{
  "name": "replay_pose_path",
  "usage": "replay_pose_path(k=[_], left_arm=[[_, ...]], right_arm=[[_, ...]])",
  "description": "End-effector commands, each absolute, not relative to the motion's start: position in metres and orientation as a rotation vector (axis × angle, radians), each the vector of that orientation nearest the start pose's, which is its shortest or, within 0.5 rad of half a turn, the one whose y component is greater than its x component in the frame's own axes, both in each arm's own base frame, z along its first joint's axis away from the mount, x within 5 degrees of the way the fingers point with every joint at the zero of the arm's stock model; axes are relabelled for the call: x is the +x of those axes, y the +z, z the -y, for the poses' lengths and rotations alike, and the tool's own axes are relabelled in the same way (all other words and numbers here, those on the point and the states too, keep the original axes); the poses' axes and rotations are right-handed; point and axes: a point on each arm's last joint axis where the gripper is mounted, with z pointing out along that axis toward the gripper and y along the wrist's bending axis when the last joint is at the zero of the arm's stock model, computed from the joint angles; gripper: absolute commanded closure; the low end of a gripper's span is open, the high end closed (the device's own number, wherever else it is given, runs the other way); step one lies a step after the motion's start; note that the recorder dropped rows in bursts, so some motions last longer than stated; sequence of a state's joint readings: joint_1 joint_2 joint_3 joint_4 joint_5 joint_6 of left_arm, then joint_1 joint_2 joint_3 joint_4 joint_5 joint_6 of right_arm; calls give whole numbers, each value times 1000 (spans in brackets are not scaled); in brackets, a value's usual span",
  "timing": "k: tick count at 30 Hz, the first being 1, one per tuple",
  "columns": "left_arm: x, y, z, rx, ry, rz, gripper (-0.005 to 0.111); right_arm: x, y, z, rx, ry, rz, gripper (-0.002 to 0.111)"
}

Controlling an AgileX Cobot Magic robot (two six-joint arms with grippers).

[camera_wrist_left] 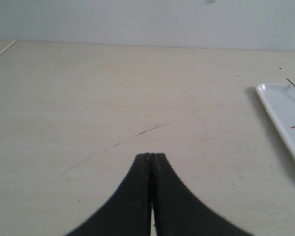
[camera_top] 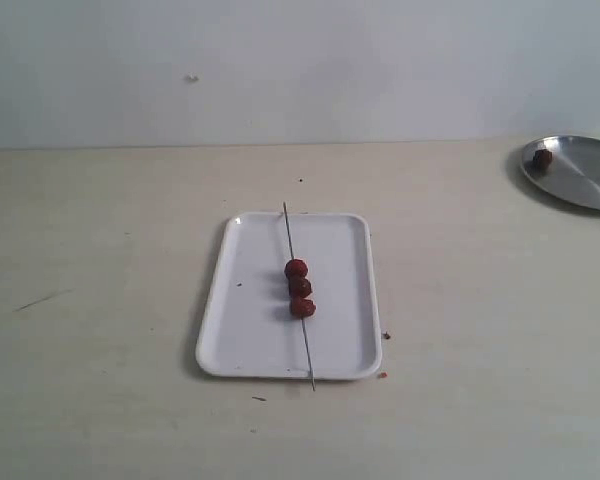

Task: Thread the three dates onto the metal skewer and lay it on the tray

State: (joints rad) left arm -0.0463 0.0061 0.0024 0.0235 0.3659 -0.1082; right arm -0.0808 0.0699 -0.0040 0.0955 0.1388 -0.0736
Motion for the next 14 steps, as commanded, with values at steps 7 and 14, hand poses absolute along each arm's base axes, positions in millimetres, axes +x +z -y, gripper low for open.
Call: replay_pose_path(k=[7,14], left_arm=[[53,181,1,-45,-81,-1841,107],[53,181,1,-45,-81,-1841,107]], right_arm=[[61,197,4,82,-39,-1679,108],[61,197,4,78,-43,-1679,108]])
